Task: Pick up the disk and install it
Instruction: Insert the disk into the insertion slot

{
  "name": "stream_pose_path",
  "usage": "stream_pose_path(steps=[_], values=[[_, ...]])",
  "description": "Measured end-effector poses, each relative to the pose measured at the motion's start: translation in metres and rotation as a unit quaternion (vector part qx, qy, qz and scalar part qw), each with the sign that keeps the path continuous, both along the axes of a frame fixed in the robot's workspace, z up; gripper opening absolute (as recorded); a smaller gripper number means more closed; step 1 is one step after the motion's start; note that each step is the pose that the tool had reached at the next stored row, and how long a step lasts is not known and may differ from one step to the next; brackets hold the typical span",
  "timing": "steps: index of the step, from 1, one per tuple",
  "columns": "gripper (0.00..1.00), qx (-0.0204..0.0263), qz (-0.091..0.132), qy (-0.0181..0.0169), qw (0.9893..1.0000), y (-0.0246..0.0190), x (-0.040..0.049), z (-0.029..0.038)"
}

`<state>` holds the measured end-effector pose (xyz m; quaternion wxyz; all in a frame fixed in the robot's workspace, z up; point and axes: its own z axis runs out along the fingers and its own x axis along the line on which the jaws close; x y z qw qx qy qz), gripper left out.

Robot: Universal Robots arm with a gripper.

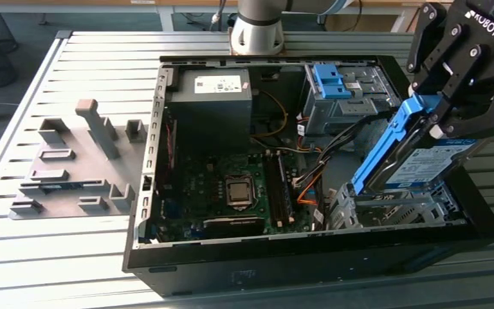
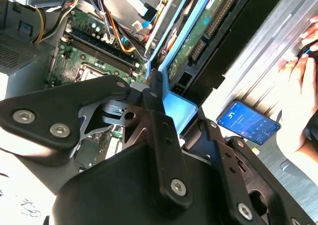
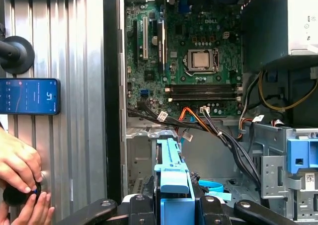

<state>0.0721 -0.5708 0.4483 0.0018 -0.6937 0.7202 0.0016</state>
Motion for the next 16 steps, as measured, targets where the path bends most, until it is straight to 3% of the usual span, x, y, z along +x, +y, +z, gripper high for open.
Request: stream_pose_path(steps=[16], values=[[0.37, 0.0001, -0.002, 0.0, 1.0, 0.0023, 0.0, -0.0065]])
